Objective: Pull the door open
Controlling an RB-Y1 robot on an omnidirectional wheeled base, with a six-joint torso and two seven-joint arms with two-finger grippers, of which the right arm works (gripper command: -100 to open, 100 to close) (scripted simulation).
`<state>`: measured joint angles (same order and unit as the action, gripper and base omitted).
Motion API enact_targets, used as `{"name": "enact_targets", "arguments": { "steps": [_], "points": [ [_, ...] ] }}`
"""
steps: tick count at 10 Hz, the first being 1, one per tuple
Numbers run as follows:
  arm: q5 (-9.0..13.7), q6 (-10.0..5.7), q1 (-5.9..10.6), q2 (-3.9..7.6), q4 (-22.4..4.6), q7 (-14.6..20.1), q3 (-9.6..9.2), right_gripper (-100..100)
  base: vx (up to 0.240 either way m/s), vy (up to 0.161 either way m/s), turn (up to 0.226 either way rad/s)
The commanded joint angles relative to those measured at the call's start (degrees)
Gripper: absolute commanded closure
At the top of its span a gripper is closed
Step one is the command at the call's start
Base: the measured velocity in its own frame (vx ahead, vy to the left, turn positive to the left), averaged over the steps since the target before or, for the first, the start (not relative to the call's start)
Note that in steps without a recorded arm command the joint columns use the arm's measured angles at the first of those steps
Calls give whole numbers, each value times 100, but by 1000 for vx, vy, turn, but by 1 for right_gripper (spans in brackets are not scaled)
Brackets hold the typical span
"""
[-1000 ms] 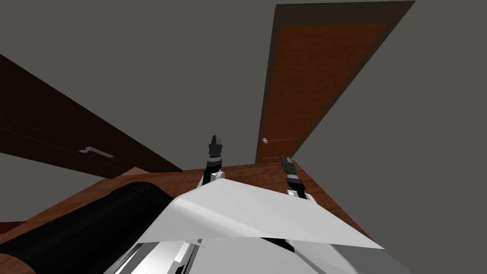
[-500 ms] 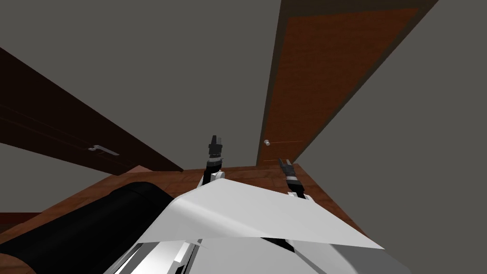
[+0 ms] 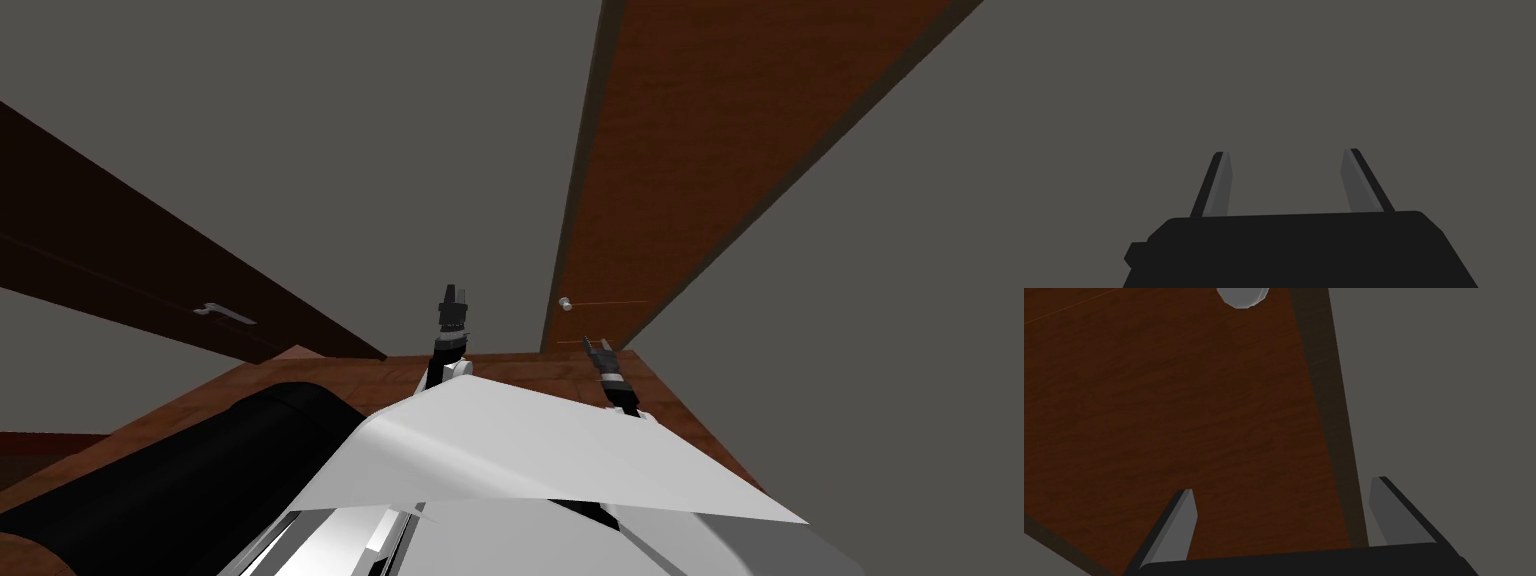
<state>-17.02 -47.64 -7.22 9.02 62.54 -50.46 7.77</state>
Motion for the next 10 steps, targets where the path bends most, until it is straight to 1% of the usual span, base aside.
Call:
{"name": "enact_targets", "arguments": {
  "steps": [1, 2, 6, 9, 10],
  "points": [
    [-46, -67, 75, 31, -226, -126, 33, -100, 53, -4, 32],
    [-135, -120, 160, 58, -506, -333, 69, -100, 100, -19, 115],
    [-289, -213, 310, 103, -997, -695, 134, -100, 117, -19, 49],
    [-382, -269, 400, 129, -1294, -914, 172, -100, 91, -6, 42],
    [-439, -303, 456, 145, -1475, -1048, 196, -100, 116, -22, 66]
  ]
}}
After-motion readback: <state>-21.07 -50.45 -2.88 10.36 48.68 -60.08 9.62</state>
